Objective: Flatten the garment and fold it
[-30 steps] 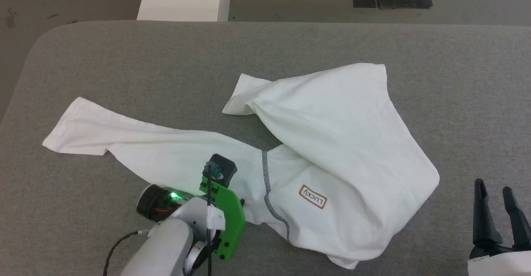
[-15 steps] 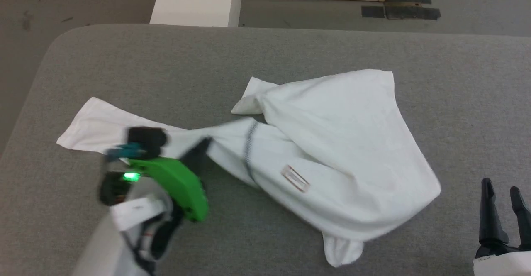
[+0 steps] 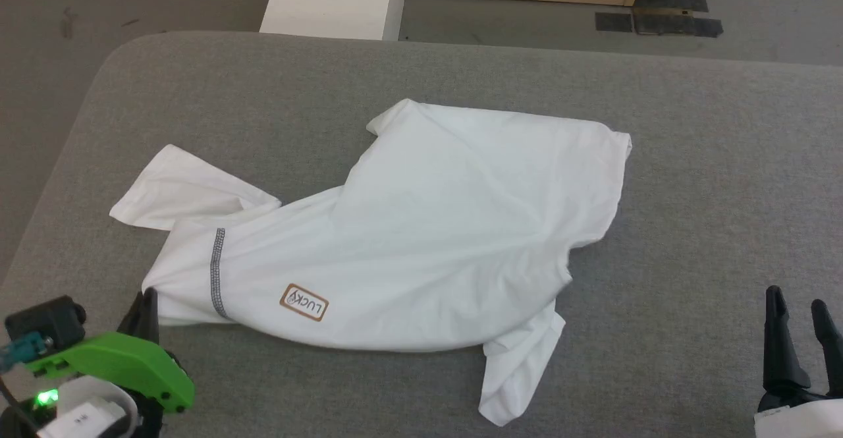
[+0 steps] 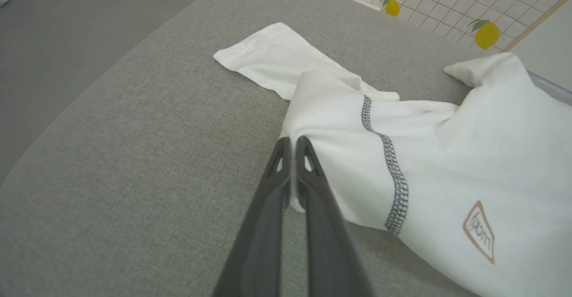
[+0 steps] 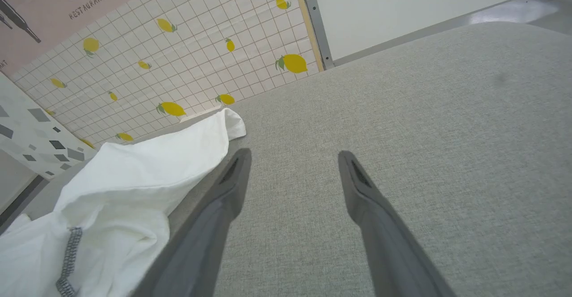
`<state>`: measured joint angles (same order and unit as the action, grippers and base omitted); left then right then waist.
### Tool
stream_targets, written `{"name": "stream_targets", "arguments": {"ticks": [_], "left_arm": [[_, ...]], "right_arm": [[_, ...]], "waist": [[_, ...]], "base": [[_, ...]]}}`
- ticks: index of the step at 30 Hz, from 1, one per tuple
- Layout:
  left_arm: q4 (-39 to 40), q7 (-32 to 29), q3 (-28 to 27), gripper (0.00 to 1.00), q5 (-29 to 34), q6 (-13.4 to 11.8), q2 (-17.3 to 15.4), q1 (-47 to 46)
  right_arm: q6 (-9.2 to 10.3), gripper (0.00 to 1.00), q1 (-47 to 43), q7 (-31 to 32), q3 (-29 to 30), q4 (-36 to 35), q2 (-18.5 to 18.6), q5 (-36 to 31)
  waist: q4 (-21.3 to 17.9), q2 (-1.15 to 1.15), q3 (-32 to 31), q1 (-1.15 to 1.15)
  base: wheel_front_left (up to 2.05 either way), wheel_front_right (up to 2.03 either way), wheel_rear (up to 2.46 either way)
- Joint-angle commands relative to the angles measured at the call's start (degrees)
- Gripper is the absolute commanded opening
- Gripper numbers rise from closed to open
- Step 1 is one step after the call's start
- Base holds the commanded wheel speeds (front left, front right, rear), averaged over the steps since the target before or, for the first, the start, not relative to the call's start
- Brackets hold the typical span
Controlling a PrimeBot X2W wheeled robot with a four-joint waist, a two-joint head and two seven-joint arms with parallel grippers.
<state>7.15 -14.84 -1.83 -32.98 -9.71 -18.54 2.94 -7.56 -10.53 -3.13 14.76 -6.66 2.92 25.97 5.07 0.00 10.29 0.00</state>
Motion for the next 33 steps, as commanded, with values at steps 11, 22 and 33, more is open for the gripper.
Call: {"name": "stream_targets", "arguments": {"ticks": [11, 22, 33], "left_arm": [[0.78, 12.46, 2.15, 1.00, -0.90, 2.40, 7.80, -3.93], [8.16, 28.32, 9.02, 1.00, 15.11, 2.66, 8.75, -0.07], [4.37, 29.80, 10.10, 1.00, 19.34, 2.12, 11.89, 2.58]], "right_arm": [[0.08, 1.00, 0.14, 1.64, -0.33, -0.72, -0.04, -0.63], [0.08, 1.00, 0.14, 1.84, -1.01, -1.28, -0.04, -0.37], [0.08, 1.00, 0.58, 11.34, -9.19, -4.47, -0.04, -4.43]], "waist": [[0.57, 0.00, -0.91, 0.00], [-0.35, 0.00, -0.44, 0.00], [0.81, 0.00, -0.41, 0.00]], "base": [[0.00, 0.00, 0.00], [0.00, 0.00, 0.00], [0.00, 0.00, 0.00]]}}
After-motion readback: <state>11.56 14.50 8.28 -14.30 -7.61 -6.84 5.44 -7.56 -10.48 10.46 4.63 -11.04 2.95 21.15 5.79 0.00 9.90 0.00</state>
